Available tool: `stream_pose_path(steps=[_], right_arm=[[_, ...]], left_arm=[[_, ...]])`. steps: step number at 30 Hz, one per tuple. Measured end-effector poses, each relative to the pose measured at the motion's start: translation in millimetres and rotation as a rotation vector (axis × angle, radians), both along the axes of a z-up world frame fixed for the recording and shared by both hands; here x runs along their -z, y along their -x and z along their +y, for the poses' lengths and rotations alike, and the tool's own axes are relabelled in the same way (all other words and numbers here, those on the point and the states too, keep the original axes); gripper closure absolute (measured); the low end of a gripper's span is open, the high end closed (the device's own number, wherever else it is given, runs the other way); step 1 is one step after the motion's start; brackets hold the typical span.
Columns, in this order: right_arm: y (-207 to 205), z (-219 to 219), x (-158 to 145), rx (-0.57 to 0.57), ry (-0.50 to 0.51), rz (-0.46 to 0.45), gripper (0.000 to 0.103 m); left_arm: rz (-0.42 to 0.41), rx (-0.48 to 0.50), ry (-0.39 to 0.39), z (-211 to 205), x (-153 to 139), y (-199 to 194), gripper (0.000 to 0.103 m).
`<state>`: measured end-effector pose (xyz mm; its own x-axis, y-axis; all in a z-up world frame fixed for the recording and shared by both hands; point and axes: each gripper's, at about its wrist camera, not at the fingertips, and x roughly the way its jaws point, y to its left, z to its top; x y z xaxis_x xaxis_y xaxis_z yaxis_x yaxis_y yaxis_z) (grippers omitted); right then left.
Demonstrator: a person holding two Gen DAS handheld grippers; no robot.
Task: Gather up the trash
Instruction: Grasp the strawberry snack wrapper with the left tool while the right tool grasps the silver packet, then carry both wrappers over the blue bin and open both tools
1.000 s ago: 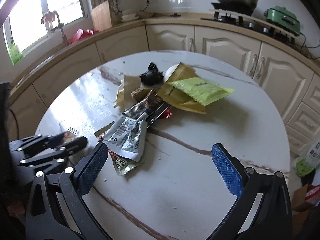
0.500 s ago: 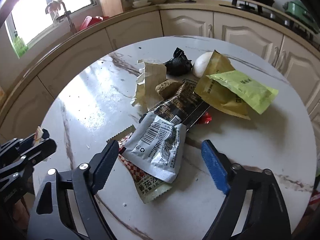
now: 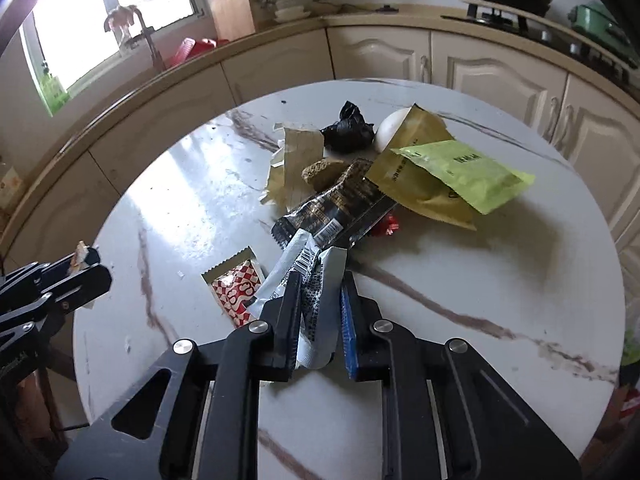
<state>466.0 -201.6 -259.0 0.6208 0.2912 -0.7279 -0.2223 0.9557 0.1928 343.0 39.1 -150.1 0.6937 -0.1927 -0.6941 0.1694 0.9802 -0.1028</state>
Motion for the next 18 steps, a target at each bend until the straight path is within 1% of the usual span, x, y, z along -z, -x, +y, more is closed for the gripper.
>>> stream_pose_path(steps=[5, 7, 10, 14, 18], right_arm=[[32, -16, -26, 0.003, -0.036, -0.065, 0.086], [49, -29, -41, 0.010, -0.047, -0.101, 0.086], [72, -46, -55, 0.025, -0.061, -0.143, 0.086], [107, -82, -66, 0.066, -0.091, -0.185, 0.086], [146, -128, -73, 0.135, -0.120, -0.222, 0.086]], left_arm=[[-0.037, 0.029, -0.008, -19, -17, 16, 0.078], [-0.055, 0.045, -0.010, -30, -26, 25, 0.078], [-0.073, 0.074, -0.016, -51, -36, 39, 0.077], [-0.092, 0.132, -0.046, -91, -48, 60, 0.078], [-0.099, 0.216, -0.071, -144, -56, 80, 0.077]])
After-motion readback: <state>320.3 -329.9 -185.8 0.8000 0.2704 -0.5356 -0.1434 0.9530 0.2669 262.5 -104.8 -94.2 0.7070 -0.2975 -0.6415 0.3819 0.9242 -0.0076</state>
